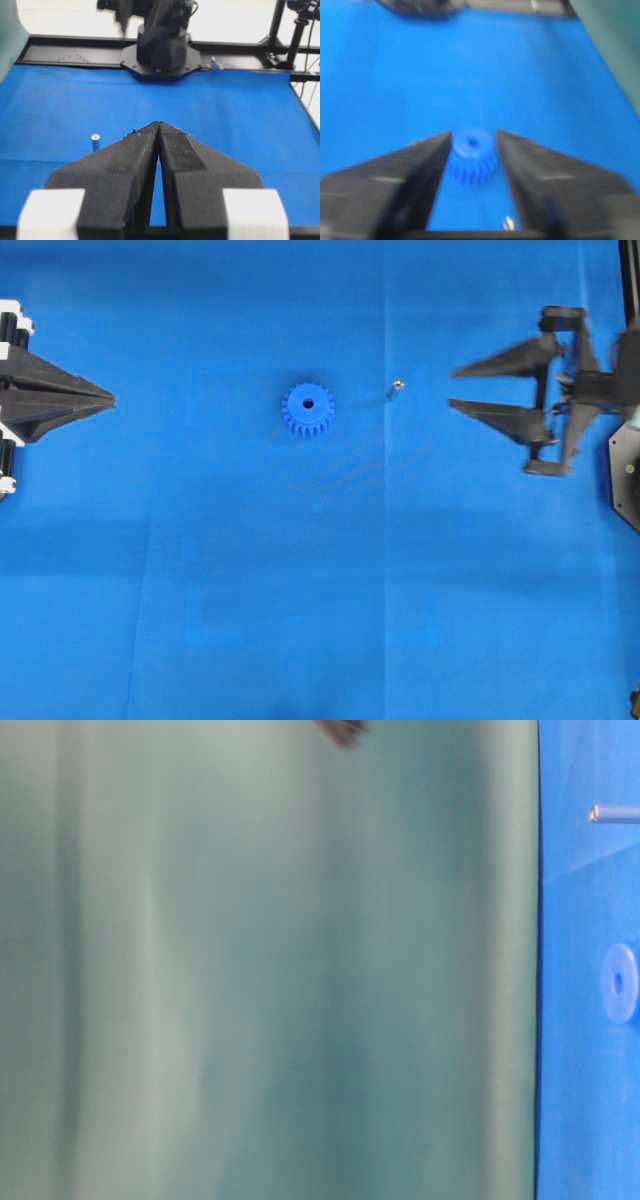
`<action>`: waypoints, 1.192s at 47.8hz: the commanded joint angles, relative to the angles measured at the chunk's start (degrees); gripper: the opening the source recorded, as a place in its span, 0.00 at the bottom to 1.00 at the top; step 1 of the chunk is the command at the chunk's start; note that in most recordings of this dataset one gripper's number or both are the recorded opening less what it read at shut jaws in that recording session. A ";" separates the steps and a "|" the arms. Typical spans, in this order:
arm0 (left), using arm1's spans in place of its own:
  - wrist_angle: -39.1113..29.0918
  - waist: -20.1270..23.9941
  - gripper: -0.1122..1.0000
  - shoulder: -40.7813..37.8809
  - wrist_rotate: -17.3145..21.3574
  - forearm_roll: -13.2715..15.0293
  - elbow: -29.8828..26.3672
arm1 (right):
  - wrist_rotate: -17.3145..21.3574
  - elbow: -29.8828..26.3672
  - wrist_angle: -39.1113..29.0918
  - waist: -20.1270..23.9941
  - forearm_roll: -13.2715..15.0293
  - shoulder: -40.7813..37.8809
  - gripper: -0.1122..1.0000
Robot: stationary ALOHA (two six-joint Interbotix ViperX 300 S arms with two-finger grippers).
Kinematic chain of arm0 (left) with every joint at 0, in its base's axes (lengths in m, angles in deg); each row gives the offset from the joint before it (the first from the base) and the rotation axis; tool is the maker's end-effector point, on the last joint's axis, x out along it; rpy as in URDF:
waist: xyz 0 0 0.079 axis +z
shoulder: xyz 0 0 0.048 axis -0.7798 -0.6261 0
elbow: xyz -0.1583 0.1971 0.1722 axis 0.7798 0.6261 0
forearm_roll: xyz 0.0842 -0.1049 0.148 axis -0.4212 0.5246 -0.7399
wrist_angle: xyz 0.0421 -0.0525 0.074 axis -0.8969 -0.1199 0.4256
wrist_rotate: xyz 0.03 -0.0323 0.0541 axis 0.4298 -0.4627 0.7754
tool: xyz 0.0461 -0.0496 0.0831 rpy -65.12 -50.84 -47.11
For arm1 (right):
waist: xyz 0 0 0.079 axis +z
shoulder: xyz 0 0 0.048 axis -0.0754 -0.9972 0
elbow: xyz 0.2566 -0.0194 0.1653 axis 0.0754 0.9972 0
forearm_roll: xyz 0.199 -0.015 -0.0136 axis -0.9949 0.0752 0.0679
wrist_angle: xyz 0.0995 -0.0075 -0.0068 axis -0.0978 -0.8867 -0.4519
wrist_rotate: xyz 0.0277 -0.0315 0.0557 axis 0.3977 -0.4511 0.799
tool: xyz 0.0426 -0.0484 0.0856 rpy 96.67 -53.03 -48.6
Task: Insert the shaft placed at a random location into the center hole of the small gear at another random location.
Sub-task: 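Move the open right gripper left toward the silver shaft, then close the right gripper around the upright silver shaft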
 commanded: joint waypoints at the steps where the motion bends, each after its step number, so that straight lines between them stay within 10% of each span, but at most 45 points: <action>1: 0.26 0.18 0.10 -0.09 0.00 0.00 -0.53 | 0.09 -0.62 3.25 -1.49 -0.70 -5.01 0.60; 5: 0.35 0.18 0.10 -0.09 0.00 0.00 -0.35 | 0.09 -0.70 6.94 -2.72 -1.32 -10.72 0.79; 44: 0.26 0.18 0.10 0.00 0.00 0.00 0.26 | 0.09 -5.10 21.01 -3.08 -9.32 -38.06 0.67; 57: 0.26 0.18 0.10 0.09 0.00 0.00 0.53 | 0.09 -4.83 21.27 -2.46 -9.23 -37.97 0.34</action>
